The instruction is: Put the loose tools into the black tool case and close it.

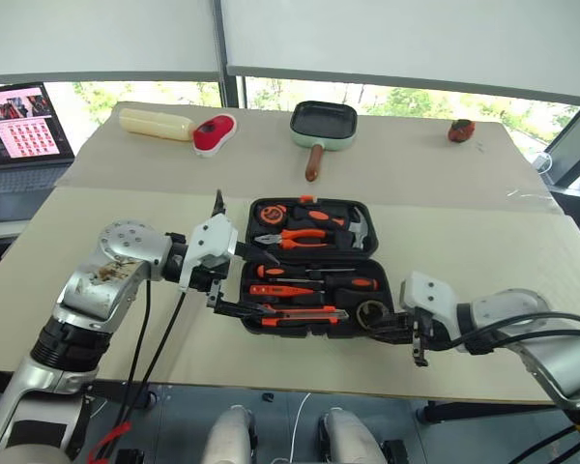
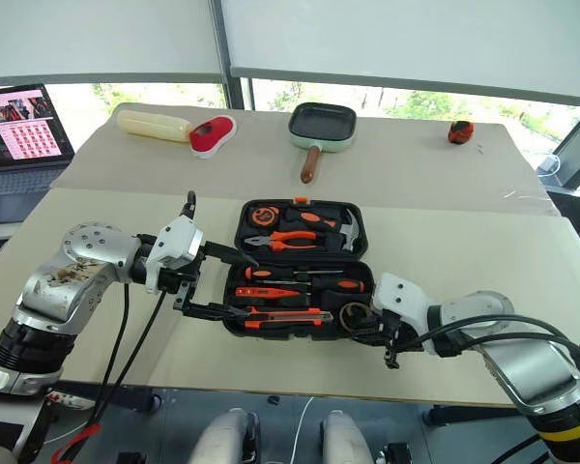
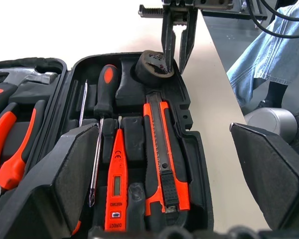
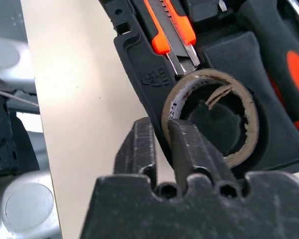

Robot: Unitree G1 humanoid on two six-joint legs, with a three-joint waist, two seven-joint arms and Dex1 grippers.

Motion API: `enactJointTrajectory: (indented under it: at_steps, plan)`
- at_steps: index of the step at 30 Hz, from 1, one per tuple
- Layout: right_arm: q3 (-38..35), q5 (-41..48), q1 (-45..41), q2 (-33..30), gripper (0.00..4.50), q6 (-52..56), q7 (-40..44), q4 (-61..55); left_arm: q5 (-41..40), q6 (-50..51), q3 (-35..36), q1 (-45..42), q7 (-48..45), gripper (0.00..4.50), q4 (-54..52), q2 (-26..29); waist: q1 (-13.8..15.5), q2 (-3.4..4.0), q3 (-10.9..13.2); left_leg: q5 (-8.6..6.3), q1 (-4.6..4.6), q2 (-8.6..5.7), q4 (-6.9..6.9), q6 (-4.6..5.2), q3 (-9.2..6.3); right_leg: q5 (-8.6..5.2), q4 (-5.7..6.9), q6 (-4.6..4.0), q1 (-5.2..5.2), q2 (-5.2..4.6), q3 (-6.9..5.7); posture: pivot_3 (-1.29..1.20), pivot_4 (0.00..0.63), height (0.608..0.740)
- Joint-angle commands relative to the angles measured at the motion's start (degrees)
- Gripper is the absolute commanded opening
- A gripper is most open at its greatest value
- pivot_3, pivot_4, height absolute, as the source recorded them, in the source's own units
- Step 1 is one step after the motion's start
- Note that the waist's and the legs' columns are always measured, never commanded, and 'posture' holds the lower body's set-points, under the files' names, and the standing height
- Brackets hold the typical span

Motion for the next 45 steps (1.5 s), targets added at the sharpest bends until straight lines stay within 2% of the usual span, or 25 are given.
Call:
enactJointTrajectory:
  at_steps: [1,11,13,14,22,26,29,33,34,36,37,38,39,41,45]
  plan:
    - [-1.2,-0.1,-0.4,-0.7,0.00,0.3,-0.1,-0.9,-0.2,0.0,0.3,-1.3,0.1,4.50,-1.4,-0.2,0.0,-0.01,0.0,0.00,0.00,0.00,0.00,0.00,0.00,0.00,0.00,0.00,0.00,0.00,0.00,0.00,0.150,0.740]
    - [-1.4,0.4,-0.5,-0.3,0.00,1.4,-0.1,-0.5,-0.1,0.1,0.3,-1.1,0.6,4.50,-1.8,-0.4,0.0,-0.02,0.0,0.00,0.00,-0.01,0.00,0.00,0.00,0.00,0.00,0.00,0.00,-0.01,0.00,0.00,0.150,0.740]
    - [-1.2,-0.3,-0.4,0.0,0.94,0.8,-0.5,-0.4,-0.1,0.1,0.4,-1.1,0.6,4.50,-1.8,-0.4,0.0,-0.02,0.0,0.00,0.00,-0.01,0.00,0.00,0.00,0.00,0.00,0.00,0.00,-0.01,0.00,0.00,0.150,0.740]
    - [-1.2,-0.2,-0.3,0.1,1.22,0.9,-0.5,-0.5,-0.2,0.2,0.4,-1.1,0.7,4.50,-1.8,-0.4,0.0,-0.02,0.0,0.00,0.00,-0.01,0.00,0.00,0.00,0.00,0.00,0.00,0.00,-0.01,0.00,0.00,0.150,0.740]
    - [-2.6,0.9,0.8,-0.3,1.22,1.1,-0.4,-2.2,-0.1,0.2,0.5,-1.1,0.7,4.50,-1.4,-0.2,0.0,-0.02,0.0,0.00,-0.01,-0.01,0.00,0.00,0.00,0.00,0.00,0.00,0.00,-0.01,0.00,0.00,0.150,0.740]
    - [-11.7,8.0,2.2,0.2,1.22,4.9,-0.7,-4.8,-0.4,1.3,2.8,1.5,2.2,4.50,-1.1,1.4,0.1,-0.02,0.0,0.00,-0.02,-0.02,0.00,0.00,0.00,0.00,0.00,0.01,0.00,-0.02,0.00,0.00,0.150,0.740]
    - [-18.8,12.1,2.3,1.2,1.22,8.2,-2.3,-2.1,0.2,2.2,5.6,4.7,5.6,4.50,0.9,2.5,-0.1,-0.07,0.0,0.00,0.00,0.04,0.00,0.00,-0.02,0.00,0.00,0.00,0.00,0.01,0.00,0.00,0.150,0.740]
    - [-23.2,13.2,1.8,2.1,1.22,9.3,-4.4,3.4,2.8,1.0,7.8,8.0,10.1,4.50,4.6,2.9,-0.2,-0.09,0.0,0.00,0.03,0.05,0.00,0.00,-0.02,0.01,0.00,-0.01,0.02,0.02,-0.01,0.00,0.150,0.740]
    - [-23.8,13.0,1.5,2.5,0.82,8.9,-4.7,5.8,4.2,0.1,8.3,8.9,12.0,4.10,6.1,2.8,-0.2,-0.09,0.0,0.00,0.03,0.04,0.00,0.00,0.00,0.01,-0.01,-0.01,0.03,0.00,-0.01,0.00,0.150,0.740]
    - [-21.7,9.1,1.2,2.5,0.47,4.9,-5.4,10.4,7.2,-1.3,8.0,9.7,15.3,3.75,9.1,2.1,-0.1,-0.10,0.0,0.00,0.02,0.03,0.00,0.00,0.00,0.01,-0.01,-0.01,0.02,0.00,-0.01,0.00,0.150,0.740]
    - [-20.0,7.3,0.8,2.6,0.13,3.2,-5.8,12.2,8.4,-1.8,7.4,9.6,16.6,3.34,10.3,1.5,0.0,-0.11,0.0,0.00,0.04,0.00,0.00,0.00,0.00,0.01,-0.01,-0.01,0.05,-0.03,-0.01,0.00,0.150,0.740]
    - [-18.3,5.8,0.2,2.9,0.01,1.9,-6.0,13.6,9.2,-2.3,6.9,9.2,17.3,3.07,11.2,0.9,0.0,-0.11,0.0,0.00,0.04,-0.02,0.00,0.00,0.01,0.01,-0.01,-0.01,0.04,-0.04,-0.01,0.00,0.150,0.740]
    - [-16.4,4.3,-0.6,3.4,0.00,0.5,-6.3,15.1,9.8,-2.6,6.2,8.7,18.0,2.60,12.1,0.1,0.1,-0.11,0.0,0.00,0.03,-0.02,0.00,0.00,0.02,0.01,-0.01,-0.01,0.03,-0.05,-0.01,0.00,0.150,0.740]
    - [-13.2,1.5,-2.1,4.4,0.00,-2.3,-6.4,17.8,10.8,-3.2,5.3,8.0,18.7,2.01,13.4,-1.4,0.0,-0.11,0.0,0.00,0.03,-0.02,0.00,0.00,0.03,0.01,-0.01,-0.01,0.02,-0.04,-0.01,0.00,0.150,0.740]
    - [-7.6,-2.7,-5.7,6.7,0.00,-6.4,-5.9,22.3,11.6,-3.5,3.4,7.2,18.9,0.50,13.9,-4.5,-0.1,-0.11,0.0,0.00,-0.04,-0.03,0.00,0.00,0.04,0.01,0.00,-0.01,-0.04,-0.03,0.00,0.00,0.150,0.740]
